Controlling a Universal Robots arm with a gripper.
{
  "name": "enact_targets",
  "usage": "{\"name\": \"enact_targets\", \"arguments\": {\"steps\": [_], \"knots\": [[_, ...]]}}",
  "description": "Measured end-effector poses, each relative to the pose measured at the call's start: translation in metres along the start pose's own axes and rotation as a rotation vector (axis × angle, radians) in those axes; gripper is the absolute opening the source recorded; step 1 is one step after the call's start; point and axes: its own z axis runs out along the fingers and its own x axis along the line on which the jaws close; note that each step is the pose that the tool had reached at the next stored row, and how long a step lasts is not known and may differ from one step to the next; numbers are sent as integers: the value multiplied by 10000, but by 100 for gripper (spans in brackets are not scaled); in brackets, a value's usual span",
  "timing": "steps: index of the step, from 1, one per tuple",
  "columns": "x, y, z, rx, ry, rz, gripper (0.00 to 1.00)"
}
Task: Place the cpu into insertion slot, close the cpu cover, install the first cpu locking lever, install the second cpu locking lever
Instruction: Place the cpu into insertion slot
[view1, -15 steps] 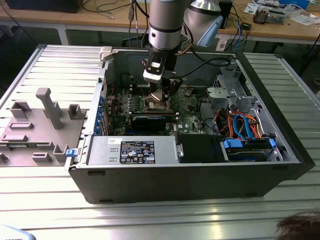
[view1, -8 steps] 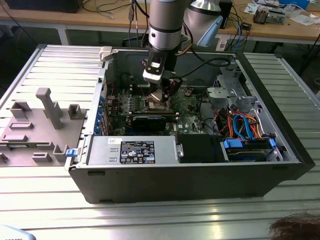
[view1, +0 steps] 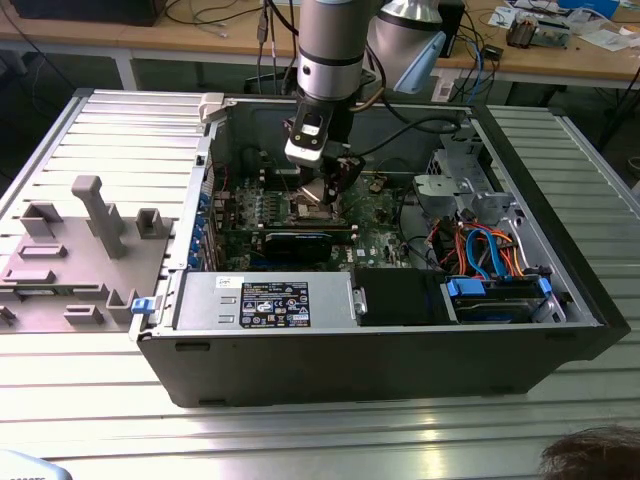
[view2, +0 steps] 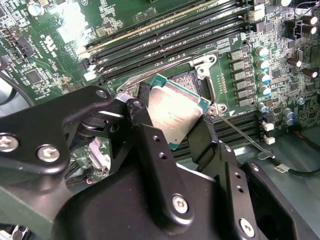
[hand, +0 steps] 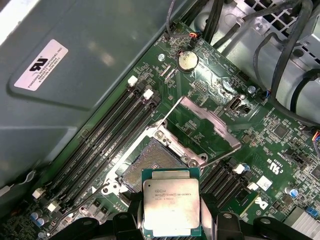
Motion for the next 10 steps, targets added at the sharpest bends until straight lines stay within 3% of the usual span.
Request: {"name": "enact_targets", "arguments": {"steps": [10], "knots": [[0,0,5,-2,-1,120,55]]}}
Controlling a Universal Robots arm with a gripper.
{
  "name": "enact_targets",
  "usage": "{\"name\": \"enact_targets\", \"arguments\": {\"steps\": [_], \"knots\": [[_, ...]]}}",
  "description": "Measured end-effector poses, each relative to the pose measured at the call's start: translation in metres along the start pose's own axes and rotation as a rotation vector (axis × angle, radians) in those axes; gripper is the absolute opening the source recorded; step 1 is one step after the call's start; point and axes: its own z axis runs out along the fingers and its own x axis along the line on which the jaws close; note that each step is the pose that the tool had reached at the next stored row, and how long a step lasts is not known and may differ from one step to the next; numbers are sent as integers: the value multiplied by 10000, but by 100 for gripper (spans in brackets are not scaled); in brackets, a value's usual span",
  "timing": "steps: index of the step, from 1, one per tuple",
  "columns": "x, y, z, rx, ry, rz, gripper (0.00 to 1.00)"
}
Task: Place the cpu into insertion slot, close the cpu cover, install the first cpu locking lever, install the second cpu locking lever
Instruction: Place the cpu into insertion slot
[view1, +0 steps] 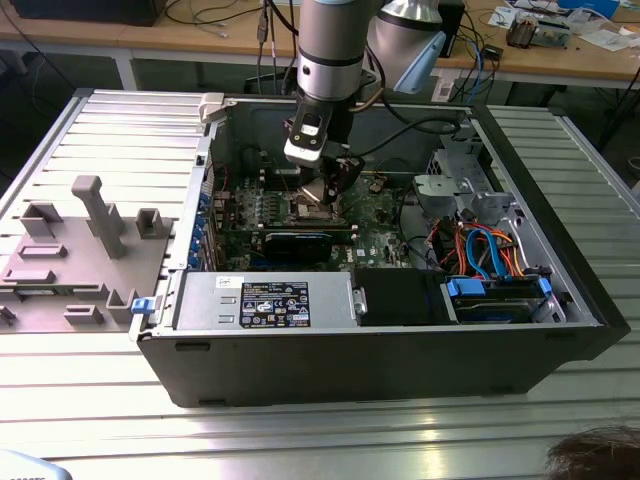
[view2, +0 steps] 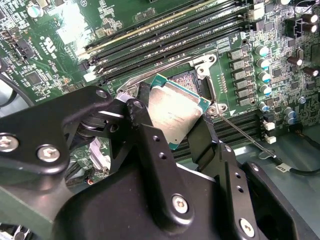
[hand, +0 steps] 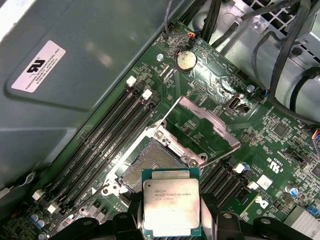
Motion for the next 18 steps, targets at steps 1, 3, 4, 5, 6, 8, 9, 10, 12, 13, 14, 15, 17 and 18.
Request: {"name": "enact_targets", "arguments": {"steps": [1,3,4,5,6,8,9,10,12,13,14,15,17,18], "knots": [[0,0,1,0,0,10,55],[0,0,2,0,0,38,55],[0,0,2,0,0,47,55],[0,0,3,0,0,58,55],[0,0,3,-1,-1,68,55],[0,0,4,-1,-1,105,55],[0,0,5,-2,-1,120,55],[0,0,5,-2,-1,129,55],[0,0,6,-2,-1,155,55],[0,0,6,-2,-1,167,55],[0,0,7,-2,-2,175,55],[0,0,7,-2,-2,186,55],[0,0,8,-2,-2,209,55],[0,0,9,-3,-2,220,55]]}}
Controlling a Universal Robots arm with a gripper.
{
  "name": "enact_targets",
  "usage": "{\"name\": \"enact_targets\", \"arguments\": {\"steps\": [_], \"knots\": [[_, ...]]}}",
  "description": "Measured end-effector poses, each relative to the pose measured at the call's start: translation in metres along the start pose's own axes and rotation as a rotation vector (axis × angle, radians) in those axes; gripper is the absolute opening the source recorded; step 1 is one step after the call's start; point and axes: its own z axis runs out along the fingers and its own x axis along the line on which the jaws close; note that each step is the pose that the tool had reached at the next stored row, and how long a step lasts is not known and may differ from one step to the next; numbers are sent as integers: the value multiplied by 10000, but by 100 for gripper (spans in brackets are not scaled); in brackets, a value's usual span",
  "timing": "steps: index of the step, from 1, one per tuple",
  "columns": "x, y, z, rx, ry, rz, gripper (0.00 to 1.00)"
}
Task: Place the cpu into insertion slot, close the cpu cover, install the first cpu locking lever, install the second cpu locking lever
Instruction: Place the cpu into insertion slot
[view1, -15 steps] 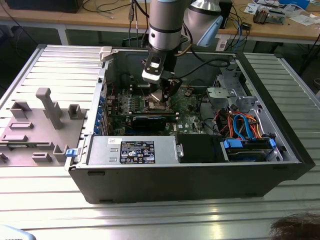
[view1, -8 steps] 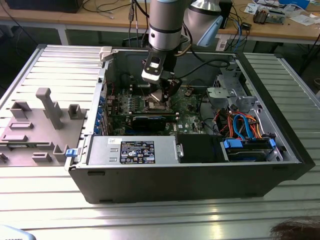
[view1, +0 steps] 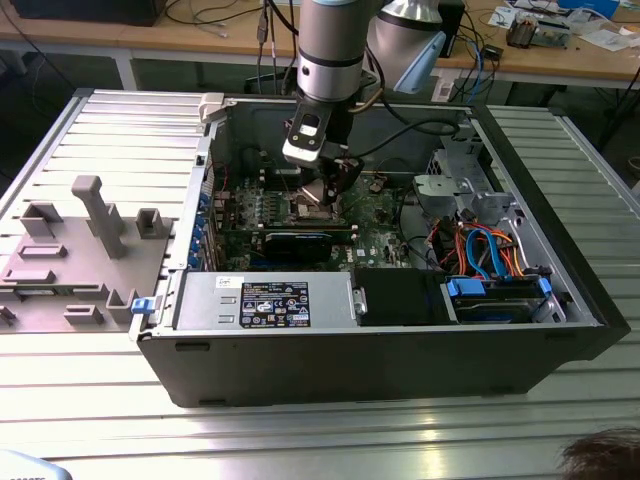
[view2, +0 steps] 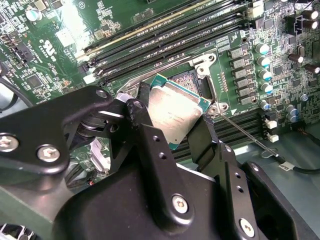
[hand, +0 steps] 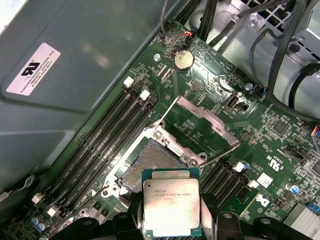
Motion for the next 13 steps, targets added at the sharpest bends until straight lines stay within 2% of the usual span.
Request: {"name": "enact_targets", "arguments": {"steps": [13], "knots": [[0,0,7,-2,0,138,55]]}}
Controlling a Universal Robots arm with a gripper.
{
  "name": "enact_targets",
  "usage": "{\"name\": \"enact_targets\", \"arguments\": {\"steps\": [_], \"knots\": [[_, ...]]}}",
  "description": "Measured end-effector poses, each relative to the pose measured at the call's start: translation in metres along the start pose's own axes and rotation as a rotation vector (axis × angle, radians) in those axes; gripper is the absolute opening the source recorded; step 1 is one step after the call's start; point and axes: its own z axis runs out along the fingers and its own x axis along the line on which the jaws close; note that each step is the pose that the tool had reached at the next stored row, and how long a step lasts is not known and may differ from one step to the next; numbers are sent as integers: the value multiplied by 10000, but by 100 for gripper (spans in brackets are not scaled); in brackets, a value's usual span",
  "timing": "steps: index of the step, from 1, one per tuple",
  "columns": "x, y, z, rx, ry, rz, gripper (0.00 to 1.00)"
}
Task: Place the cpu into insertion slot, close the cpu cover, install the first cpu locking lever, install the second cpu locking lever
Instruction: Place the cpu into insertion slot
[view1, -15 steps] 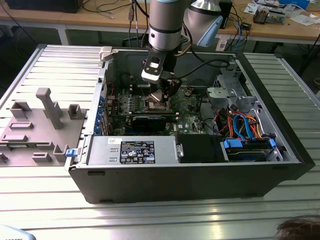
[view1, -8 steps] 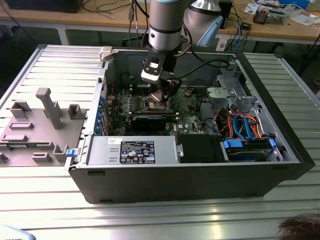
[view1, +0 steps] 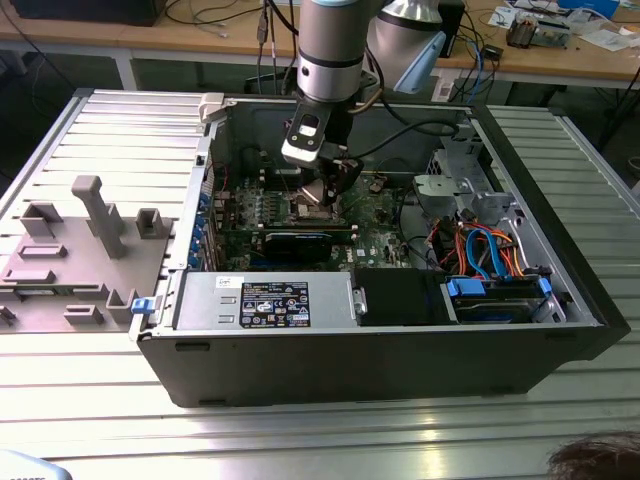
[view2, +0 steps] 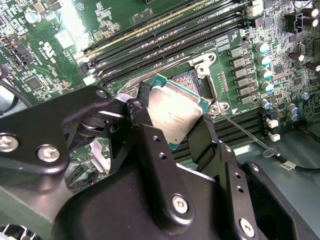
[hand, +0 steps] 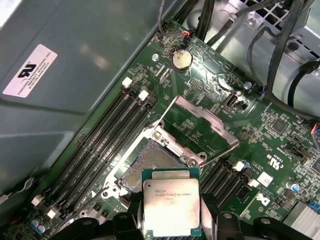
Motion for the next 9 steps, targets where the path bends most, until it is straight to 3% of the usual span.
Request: {"name": "enact_targets", "arguments": {"steps": [9], "knots": [[0,0,4,-1,-1,81,55]]}}
